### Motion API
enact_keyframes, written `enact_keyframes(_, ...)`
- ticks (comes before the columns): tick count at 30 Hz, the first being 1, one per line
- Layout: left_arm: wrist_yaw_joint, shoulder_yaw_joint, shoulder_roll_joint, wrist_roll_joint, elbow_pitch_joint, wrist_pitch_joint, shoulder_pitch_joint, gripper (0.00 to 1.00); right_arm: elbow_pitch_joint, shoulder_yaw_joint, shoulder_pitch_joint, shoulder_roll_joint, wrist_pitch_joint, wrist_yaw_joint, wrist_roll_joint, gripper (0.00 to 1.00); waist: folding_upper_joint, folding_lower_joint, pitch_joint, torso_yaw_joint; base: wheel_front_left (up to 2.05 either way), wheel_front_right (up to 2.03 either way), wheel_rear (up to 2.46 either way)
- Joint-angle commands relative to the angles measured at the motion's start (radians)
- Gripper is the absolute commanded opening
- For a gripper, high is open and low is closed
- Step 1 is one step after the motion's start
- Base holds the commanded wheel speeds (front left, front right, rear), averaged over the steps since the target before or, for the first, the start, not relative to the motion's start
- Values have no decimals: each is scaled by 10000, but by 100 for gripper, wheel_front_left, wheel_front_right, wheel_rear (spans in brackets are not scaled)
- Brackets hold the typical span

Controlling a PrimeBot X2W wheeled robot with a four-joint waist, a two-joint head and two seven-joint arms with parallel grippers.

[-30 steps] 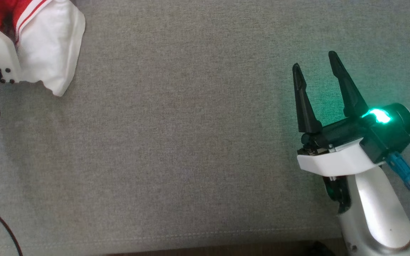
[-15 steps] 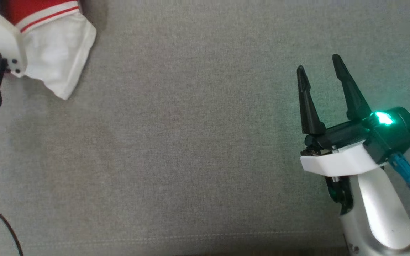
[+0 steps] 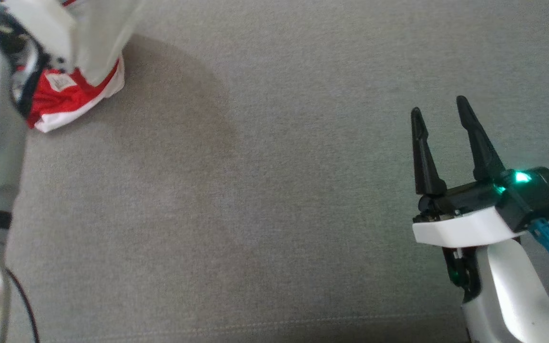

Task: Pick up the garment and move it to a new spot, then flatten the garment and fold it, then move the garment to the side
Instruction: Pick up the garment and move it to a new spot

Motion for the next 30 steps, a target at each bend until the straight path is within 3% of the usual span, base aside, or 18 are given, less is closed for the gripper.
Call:
enact_keyframes(1,19,96,263,-56,-644,-70,-626,0,-284,156,98,-14,-63,75,108,100,0,0,-255,-214,0,0,0)
enact_keyframes(9,15,-1132,-584,-949,-2558,322,-77,0,-273,-109,382,-14,-63,75,321,100,0,0,-831,-935,0,0,0)
enact_keyframes(17,18,-2148,-1421,-2254,-3732,1157,1211,0,-417,-342,529,-14,-63,75,488,100,0,0,-735,-1744,0,0,0)
enact_keyframes(21,194,-2227,-1600,-2523,-3314,1142,1938,0,-484,-235,474,-14,-63,75,612,100,0,0,-438,-2105,0,0,0)
enact_keyframes(30,933,-2116,-1303,-2306,-952,175,2621,0,-569,-54,304,-14,-63,75,811,100,0,0,136,-2478,0,0,0)
